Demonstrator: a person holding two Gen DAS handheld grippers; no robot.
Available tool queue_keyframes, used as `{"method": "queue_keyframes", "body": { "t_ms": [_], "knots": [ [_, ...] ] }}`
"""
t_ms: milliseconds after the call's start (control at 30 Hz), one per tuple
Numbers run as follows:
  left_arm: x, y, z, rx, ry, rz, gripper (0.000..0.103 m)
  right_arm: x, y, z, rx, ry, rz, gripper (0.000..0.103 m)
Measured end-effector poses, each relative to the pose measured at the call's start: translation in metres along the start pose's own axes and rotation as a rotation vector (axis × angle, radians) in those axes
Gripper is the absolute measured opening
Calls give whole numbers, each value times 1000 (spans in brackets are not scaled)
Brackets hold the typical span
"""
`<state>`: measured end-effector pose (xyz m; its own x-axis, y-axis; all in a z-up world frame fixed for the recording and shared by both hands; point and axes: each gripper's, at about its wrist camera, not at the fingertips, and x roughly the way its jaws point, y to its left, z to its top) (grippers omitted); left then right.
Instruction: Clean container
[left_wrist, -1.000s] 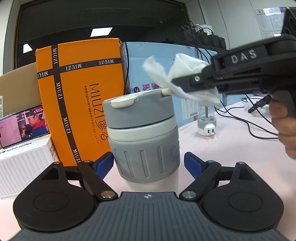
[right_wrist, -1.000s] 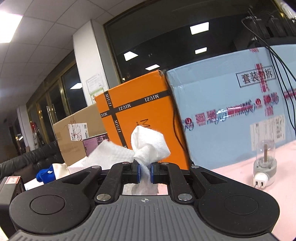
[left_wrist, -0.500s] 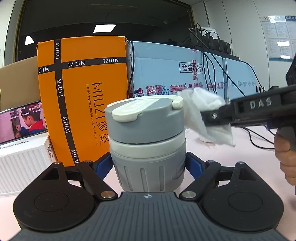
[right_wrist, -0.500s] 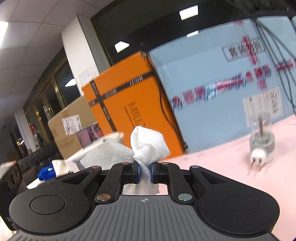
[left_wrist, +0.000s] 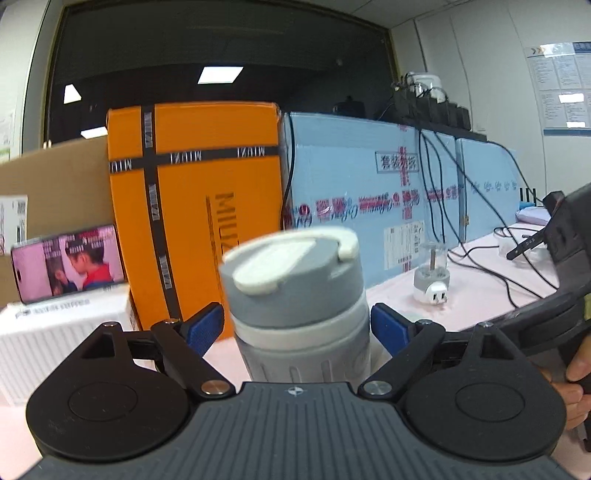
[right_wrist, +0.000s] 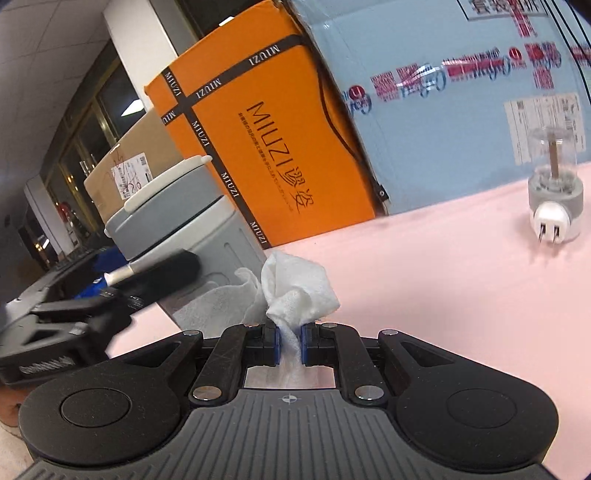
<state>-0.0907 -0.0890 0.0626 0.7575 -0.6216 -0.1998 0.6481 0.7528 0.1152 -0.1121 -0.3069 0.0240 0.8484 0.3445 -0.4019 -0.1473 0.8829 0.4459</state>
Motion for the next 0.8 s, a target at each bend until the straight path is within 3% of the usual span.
{"method": "queue_keyframes", "body": {
  "t_ms": [33,233,400,567,700,800],
  "knots": [
    [-5,1,5,9,-10,-9,103,-1,0,-1,6,2,-5,9],
    [-21,20,40,15,-79,-27,103,-3,2,-10,28,31,-2,9],
    [7,48,55,-120,46,-26,103,-11,4,-18,54,4,37,9],
    [14,61,38,-192,55,-84,103,-36,10,-20,64,-132,120,9],
    [16,66,33,-236,50,-99,103,-45,21,-14,27,-232,82,9],
    [17,66,30,-246,34,-98,103,-41,26,-14,7,-238,74,9]
  ]
}}
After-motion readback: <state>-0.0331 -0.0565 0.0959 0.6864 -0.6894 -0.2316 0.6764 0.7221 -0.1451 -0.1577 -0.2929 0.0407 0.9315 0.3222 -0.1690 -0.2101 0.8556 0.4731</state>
